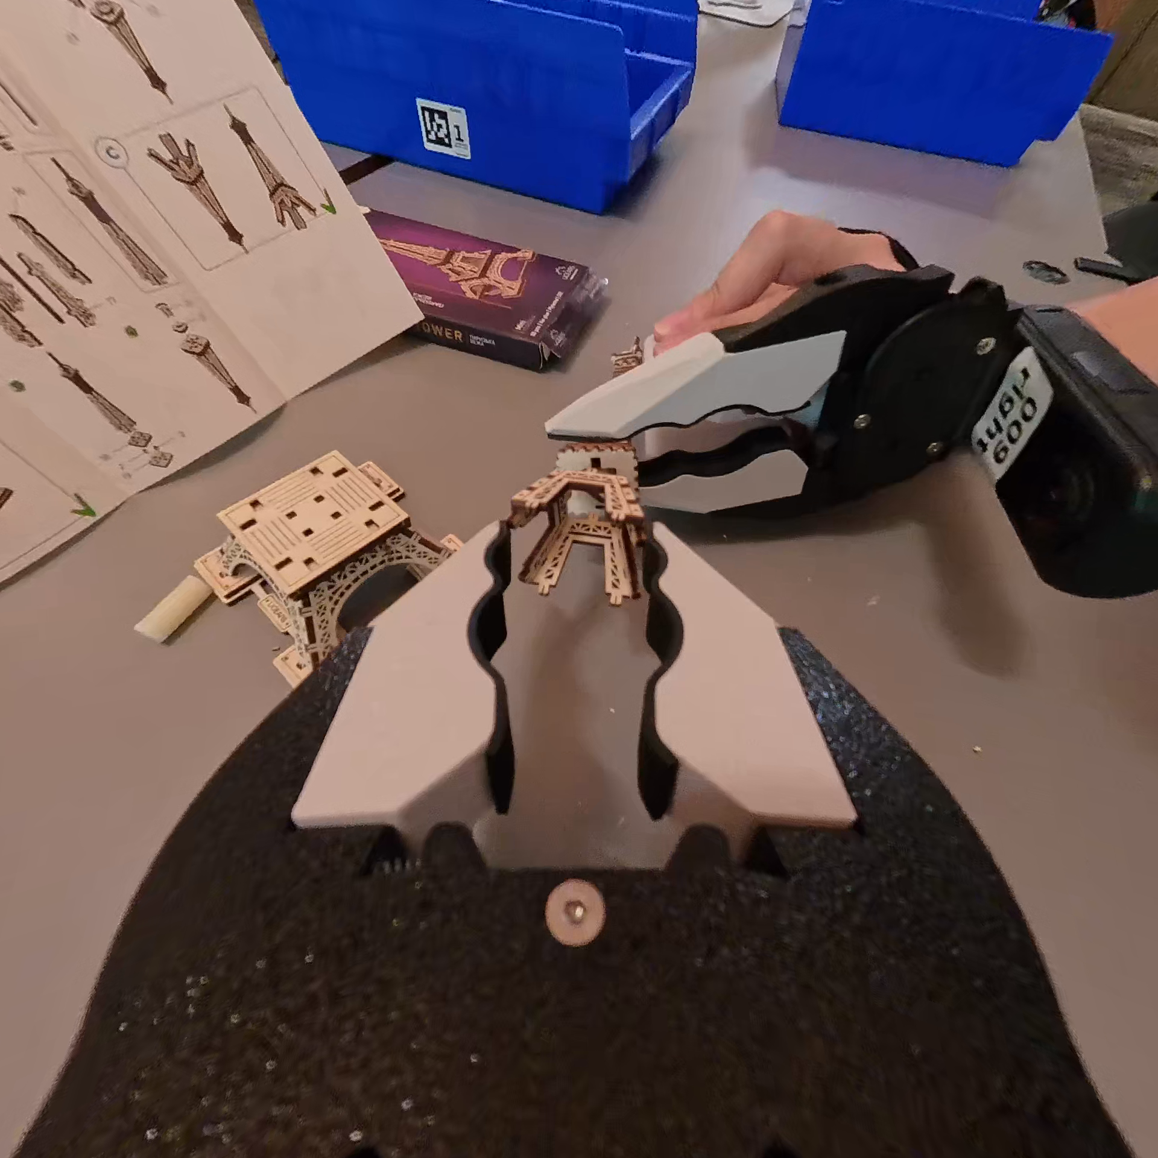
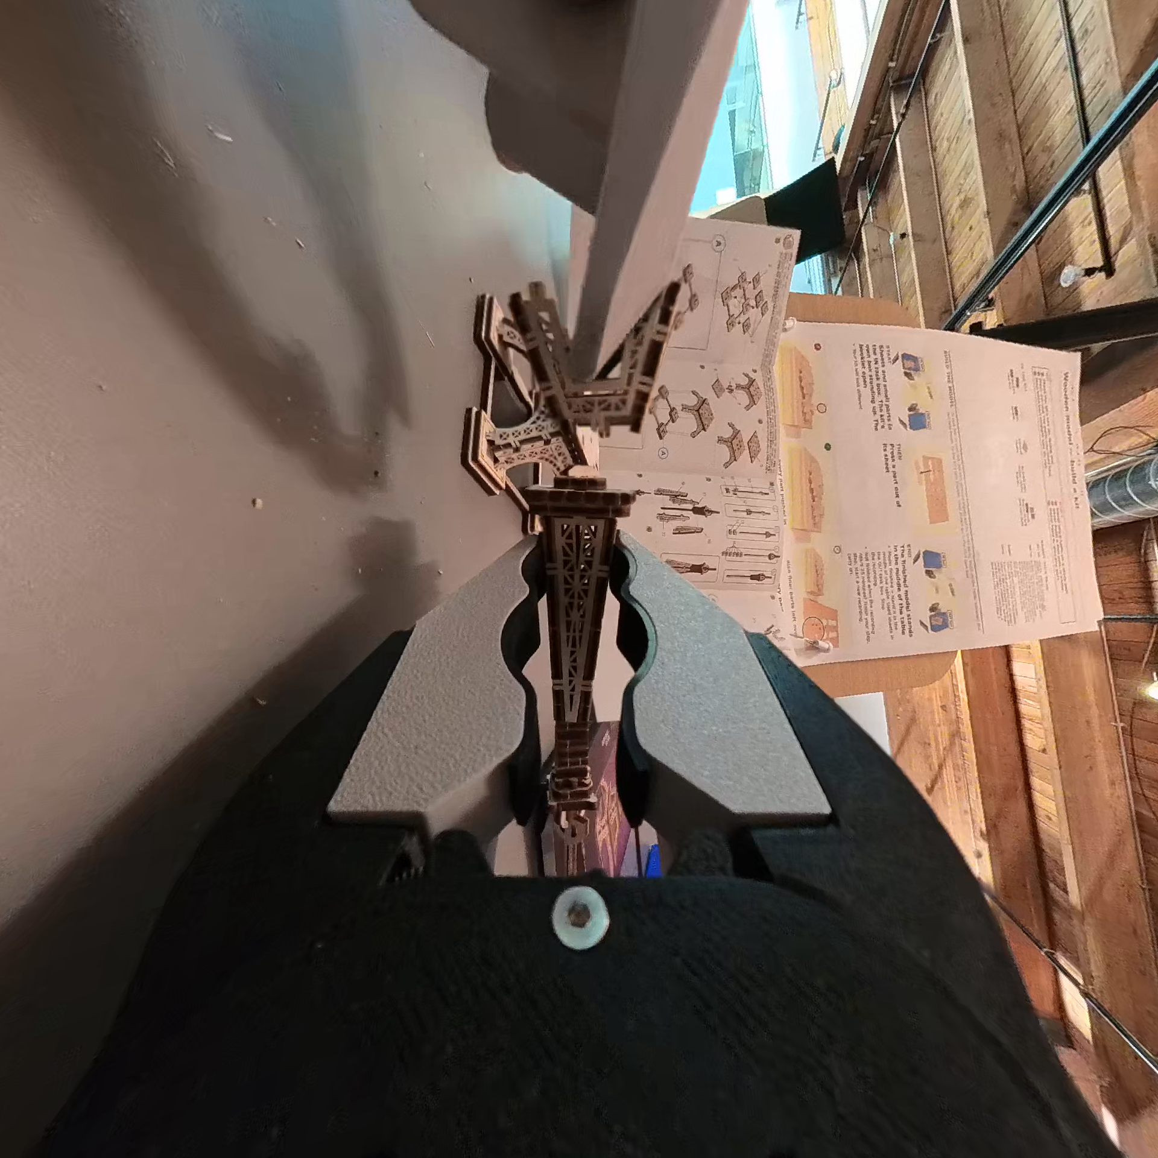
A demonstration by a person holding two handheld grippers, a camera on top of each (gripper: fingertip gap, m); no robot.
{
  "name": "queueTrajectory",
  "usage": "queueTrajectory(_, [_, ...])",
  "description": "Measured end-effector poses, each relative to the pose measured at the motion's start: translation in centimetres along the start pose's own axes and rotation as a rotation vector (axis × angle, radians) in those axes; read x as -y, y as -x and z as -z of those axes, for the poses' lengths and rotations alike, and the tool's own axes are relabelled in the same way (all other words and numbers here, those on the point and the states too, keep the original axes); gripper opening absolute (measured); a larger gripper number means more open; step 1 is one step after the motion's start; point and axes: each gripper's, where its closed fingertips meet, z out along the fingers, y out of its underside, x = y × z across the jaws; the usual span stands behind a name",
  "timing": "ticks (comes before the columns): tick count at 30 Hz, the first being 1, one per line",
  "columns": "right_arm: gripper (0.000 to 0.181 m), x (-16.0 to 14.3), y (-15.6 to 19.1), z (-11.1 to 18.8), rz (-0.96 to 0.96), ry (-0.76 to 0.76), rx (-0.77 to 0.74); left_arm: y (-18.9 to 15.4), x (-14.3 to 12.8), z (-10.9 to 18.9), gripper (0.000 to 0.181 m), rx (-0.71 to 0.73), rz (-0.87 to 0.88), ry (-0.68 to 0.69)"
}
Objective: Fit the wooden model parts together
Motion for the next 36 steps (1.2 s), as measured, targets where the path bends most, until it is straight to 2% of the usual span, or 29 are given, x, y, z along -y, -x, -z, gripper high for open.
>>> queueTrajectory(11, [0.017, 0.8, -0.4, 0.3, 0.040, -0.001, -0.044, -0.1, 0.0, -0.3, 0.039, 0.021, 0.045, 0.008])
queueTrajectory(17, [0.017, 0.3, -0.6, 0.2, 0.010, 0.042, -0.048, -0.2, 0.1, -0.7, 0.039, 0.046, 0.044, 0.015])
queueTrajectory(22, [0.017, 0.2, -0.3, 0.2, 0.042, 0.053, -0.042, -0.2, 0.8, -0.7, 0.039, 0.057, 0.075, -0.029])
queueTrajectory(28, [0.017, 0.2, -0.7, 0.3, -0.059, 0.038, -0.043, 0.0, 1.6, -0.7, 0.039, 0.062, 0.129, -0.103])
queueTrajectory(36, [0.017, 0.1, -0.9, 0.3, -0.095, 0.037, -0.044, -0.1, 1.6, -0.9, 0.039, 0.054, 0.144, -0.107])
